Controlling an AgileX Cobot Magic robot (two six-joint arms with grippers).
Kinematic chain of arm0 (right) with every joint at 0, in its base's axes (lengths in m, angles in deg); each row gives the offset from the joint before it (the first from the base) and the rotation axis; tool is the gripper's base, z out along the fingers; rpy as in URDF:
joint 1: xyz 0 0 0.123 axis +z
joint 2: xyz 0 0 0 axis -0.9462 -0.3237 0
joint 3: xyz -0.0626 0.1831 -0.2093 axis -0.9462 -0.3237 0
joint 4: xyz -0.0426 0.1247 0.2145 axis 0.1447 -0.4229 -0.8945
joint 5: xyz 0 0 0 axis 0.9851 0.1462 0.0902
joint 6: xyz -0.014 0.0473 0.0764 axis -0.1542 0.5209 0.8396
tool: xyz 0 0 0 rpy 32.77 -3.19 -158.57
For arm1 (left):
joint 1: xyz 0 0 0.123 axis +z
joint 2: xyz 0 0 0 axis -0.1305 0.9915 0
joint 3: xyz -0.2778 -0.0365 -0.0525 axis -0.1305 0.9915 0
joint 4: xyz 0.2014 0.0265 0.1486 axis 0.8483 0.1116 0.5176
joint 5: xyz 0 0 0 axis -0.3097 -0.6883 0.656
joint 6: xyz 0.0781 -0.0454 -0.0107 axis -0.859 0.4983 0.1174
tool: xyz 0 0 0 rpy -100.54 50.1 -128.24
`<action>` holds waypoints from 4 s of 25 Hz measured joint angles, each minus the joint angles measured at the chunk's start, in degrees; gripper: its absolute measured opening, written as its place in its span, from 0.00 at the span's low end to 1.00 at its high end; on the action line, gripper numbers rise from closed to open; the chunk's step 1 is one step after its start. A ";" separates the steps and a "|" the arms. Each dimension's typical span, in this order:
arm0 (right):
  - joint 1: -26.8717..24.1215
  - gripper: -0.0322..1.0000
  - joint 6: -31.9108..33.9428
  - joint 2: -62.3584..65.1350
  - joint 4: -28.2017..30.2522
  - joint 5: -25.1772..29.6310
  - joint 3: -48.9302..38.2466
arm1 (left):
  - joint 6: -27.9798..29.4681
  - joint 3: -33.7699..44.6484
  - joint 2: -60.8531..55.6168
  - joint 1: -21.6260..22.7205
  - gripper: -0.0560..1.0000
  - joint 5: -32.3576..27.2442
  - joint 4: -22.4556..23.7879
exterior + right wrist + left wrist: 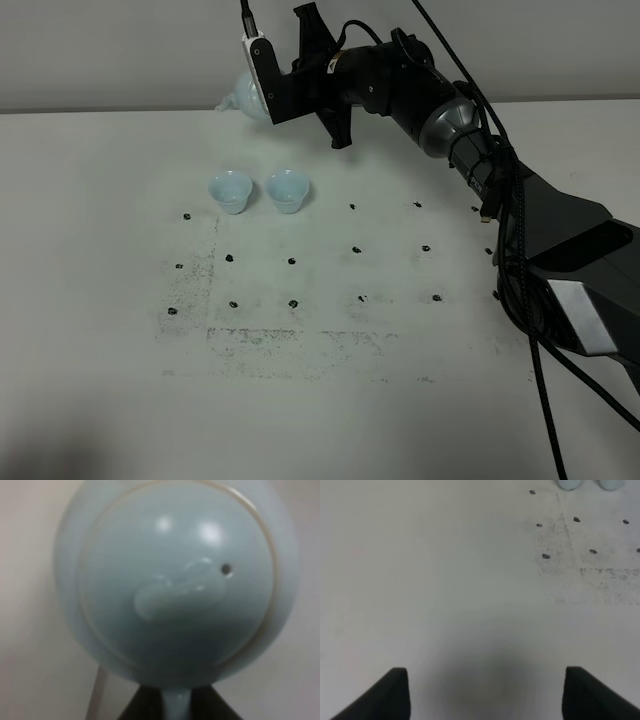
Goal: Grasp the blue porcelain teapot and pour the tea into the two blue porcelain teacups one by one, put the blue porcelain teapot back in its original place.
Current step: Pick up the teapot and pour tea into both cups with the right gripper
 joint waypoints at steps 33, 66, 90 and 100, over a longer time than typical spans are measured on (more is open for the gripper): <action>0.67 0.07 -27.15 0.00 -1.86 -0.23 0.00 | 0.00 0.00 0.00 0.00 0.63 0.00 0.00; 1.68 0.07 -27.37 -0.04 -0.65 -0.06 0.00 | 0.00 0.00 0.00 0.00 0.63 0.00 0.00; 2.24 0.07 -27.43 -0.04 3.96 -1.75 0.00 | 0.00 0.00 0.00 0.00 0.63 0.00 0.00; 2.24 0.07 -27.44 -0.04 5.06 -1.75 0.00 | 0.00 0.00 0.00 0.00 0.63 0.00 0.00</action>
